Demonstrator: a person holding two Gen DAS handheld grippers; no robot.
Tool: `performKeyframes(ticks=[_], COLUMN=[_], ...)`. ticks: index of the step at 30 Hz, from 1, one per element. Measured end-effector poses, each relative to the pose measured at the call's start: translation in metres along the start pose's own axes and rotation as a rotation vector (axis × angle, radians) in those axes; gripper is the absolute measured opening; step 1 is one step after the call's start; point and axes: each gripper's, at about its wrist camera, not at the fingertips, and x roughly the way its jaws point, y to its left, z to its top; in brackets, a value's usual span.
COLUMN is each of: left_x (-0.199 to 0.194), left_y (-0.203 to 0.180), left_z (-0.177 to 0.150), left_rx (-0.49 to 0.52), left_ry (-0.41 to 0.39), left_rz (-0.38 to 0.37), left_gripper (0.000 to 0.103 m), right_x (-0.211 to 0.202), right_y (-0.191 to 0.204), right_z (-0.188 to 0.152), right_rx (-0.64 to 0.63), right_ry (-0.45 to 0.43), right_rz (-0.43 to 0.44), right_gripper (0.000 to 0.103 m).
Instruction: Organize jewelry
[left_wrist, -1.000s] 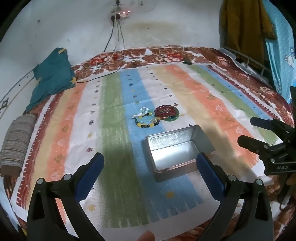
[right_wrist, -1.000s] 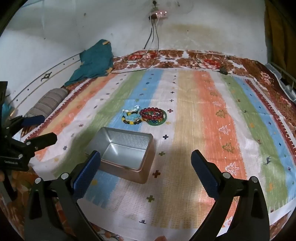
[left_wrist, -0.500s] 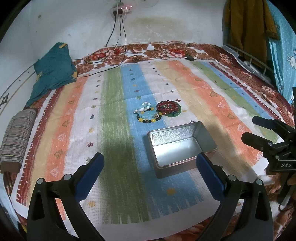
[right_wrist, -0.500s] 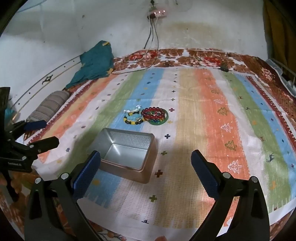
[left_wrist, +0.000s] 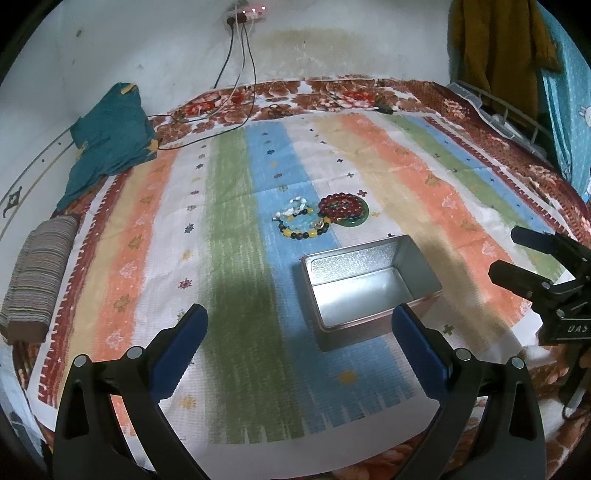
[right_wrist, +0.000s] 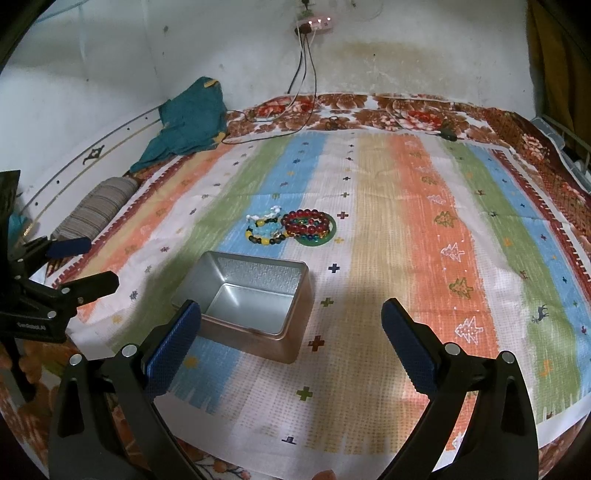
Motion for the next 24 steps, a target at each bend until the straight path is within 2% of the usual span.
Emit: performKeyframes(ticks=[24], left_x=[0.011], left_y=[0.013], left_z=[0.007], left_rx=[-0.056], left_ry=[0.021], left_rz=[0.012], left_gripper=[0.098], right_x=[0.008], right_y=[-0.001], right_z=[0.004], right_rx=[-0.002], right_ry=[0.019], right_rz=[-0.006], right_gripper=[0.099])
